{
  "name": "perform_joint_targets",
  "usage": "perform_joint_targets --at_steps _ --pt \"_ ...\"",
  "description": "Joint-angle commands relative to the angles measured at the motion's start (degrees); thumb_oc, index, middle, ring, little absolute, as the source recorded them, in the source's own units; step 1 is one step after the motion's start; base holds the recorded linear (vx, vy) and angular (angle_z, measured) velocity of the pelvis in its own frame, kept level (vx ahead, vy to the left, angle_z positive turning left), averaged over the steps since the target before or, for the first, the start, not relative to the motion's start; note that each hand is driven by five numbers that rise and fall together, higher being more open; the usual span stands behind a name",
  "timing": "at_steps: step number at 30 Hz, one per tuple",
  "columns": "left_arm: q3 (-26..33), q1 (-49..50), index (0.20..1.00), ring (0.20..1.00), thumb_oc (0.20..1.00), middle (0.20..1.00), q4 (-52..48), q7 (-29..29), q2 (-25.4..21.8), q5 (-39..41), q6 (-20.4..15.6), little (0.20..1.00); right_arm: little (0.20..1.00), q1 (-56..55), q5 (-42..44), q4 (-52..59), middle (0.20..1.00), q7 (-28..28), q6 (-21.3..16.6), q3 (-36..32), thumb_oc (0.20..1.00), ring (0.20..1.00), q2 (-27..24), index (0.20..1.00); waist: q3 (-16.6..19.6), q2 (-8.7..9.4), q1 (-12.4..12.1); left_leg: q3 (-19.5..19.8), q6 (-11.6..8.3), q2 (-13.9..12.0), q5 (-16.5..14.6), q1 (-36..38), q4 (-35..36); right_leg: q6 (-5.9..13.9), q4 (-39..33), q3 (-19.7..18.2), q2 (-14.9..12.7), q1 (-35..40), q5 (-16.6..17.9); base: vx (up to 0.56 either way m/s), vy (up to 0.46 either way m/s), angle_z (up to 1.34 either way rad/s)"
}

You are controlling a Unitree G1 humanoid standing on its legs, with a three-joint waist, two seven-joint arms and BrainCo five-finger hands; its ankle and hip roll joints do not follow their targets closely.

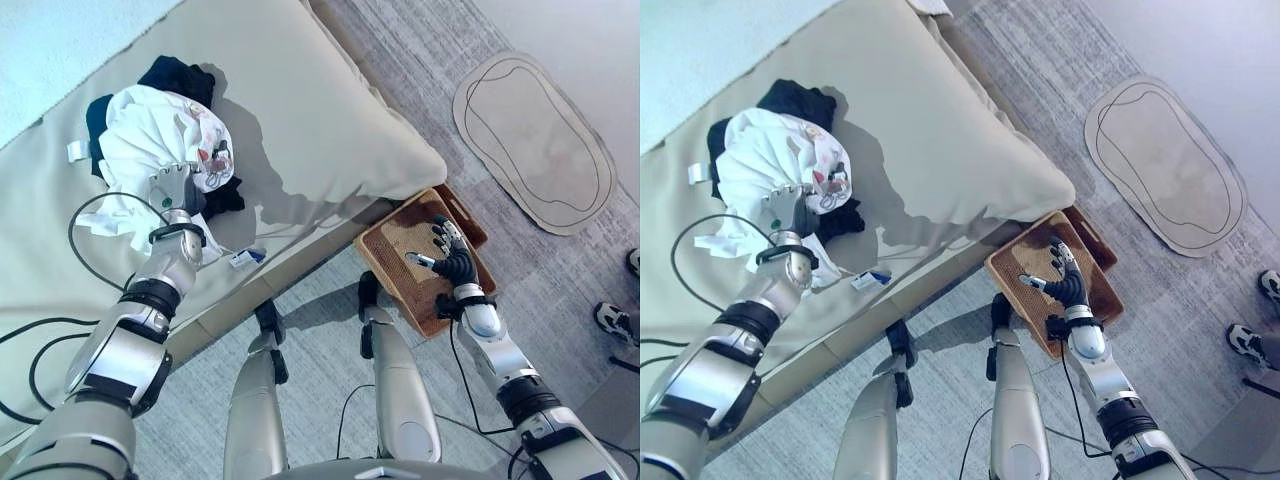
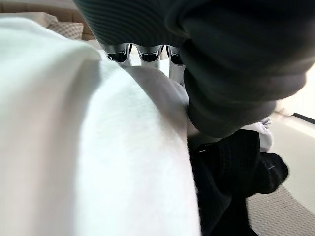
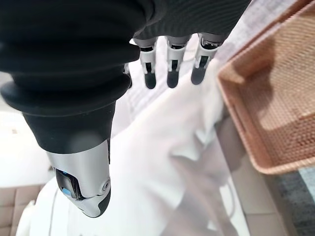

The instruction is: Pick up clothes into the bucket

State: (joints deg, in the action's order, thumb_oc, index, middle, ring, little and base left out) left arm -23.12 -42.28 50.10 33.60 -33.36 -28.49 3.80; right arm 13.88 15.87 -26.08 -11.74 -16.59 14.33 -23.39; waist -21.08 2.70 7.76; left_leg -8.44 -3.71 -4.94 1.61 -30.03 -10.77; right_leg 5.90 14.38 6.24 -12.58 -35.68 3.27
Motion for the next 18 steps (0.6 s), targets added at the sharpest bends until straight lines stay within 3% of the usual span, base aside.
perform_joint_targets --at_steps 1,4,6,7,10,11,12,18 --pt "4.3 4.7 0.2 0.2 0.2 0.2 -4.8 0.0 -0.9 -3.1 -0.3 0.2 1.0 -1.7 -1.7 0.6 1.0 -0.5 -0.6 -2.0 1.0 1.0 -0.4 1.0 1.1 1.45 -1.8 2.5 -0.75 1.1 -4.4 1.2 -4.0 5.83 -9.0 3.4 -5.1 7.9 6.2 0.04 -0.005 0.11" --pt "7.0 10.6 0.2 0.2 0.2 0.2 -14.1 -2.1 0.8 -3.3 -1.9 0.2 1.0 -2.3 -2.5 0.4 1.0 -0.4 0.5 -3.1 1.0 1.0 0.1 1.0 1.6 1.26 -3.1 2.6 -0.65 1.7 -4.0 4.9 -1.3 5.93 -11.0 4.2 -5.2 11.5 6.7 0.07 -0.002 0.12" --pt "9.3 15.1 0.2 0.2 0.2 0.2 -23.6 -4.7 1.8 -1.8 -5.3 0.2 1.0 -2.9 -3.5 0.1 1.0 -0.1 1.4 -4.4 1.0 1.0 0.3 1.0 2.3 0.8 -4.5 2.6 -0.79 1.9 -3.8 8.0 0.9 6.11 -12.8 5.3 -5.2 14.8 7.0 0.06 -0.007 0.13" --pt "9.5 15.3 0.2 0.2 0.2 0.2 -23.8 -4.9 1.8 -1.8 -5.2 0.2 1.0 -2.9 -3.5 0.2 1.0 -0.1 1.4 -4.4 1.0 1.0 0.3 1.0 2.4 0.91 -4.3 2.6 -0.73 2.0 -3.4 7.9 1.1 6.09 -13.0 5.3 -5.3 14.8 7.3 0.06 -0.017 0.12" --pt "11.3 18.8 0.2 0.2 0.2 0.2 -33.2 -7.3 1.8 1.5 -10.5 0.2 1.0 -2.9 -6.3 0.2 1.0 -0.1 1.7 -4.8 1.0 1.0 -0.1 1.0 3.5 0.67 -5.4 2.9 -0.81 2.2 -2.7 10.8 3.5 6.23 -14.8 6.7 -5.2 17.9 7.6 0.04 -0.019 0.13" --pt "11.4 18.9 0.2 0.2 0.2 0.2 -33.2 -7.3 1.8 1.5 -10.5 0.2 1.0 -2.8 -6.3 0.2 1.0 -0.1 1.7 -4.8 1.0 1.0 -0.1 1.0 3.5 0.71 -5.3 3.0 -0.79 2.2 -2.6 10.8 3.6 6.24 -14.9 6.7 -5.3 17.9 7.6 0.08 -0.016 0.16" --pt "12.1 21.4 0.2 0.2 0.2 0.2 -40.0 -9.5 1.4 6.3 -15.7 0.2 1.0 -2.2 -7.4 0.4 1.0 0.5 1.2 -4.6 1.0 1.0 -0.7 1.0 4.7 0.56 -6.1 3.2 -0.83 2.1 -2.2 12.8 4.7 6.27 -15.5 7.6 -5.3 20.1 7.5 0.06 -0.011 0.15" --pt "11.6 24.3 0.2 0.2 0.2 0.2 -50.0 -15.4 0.7 17.1 -21.2 0.2 1.0 -0.6 -10.3 0.4 1.0 1.1 1.7 -3.1 1.0 1.0 -1.6 1.0 6.6 0.33 -7.2 3.6 -1.02 1.7 -2.0 16.7 6.6 6.25 -16.4 9.2 -5.0 24.1 6.8 0.06 -0.017 0.11"
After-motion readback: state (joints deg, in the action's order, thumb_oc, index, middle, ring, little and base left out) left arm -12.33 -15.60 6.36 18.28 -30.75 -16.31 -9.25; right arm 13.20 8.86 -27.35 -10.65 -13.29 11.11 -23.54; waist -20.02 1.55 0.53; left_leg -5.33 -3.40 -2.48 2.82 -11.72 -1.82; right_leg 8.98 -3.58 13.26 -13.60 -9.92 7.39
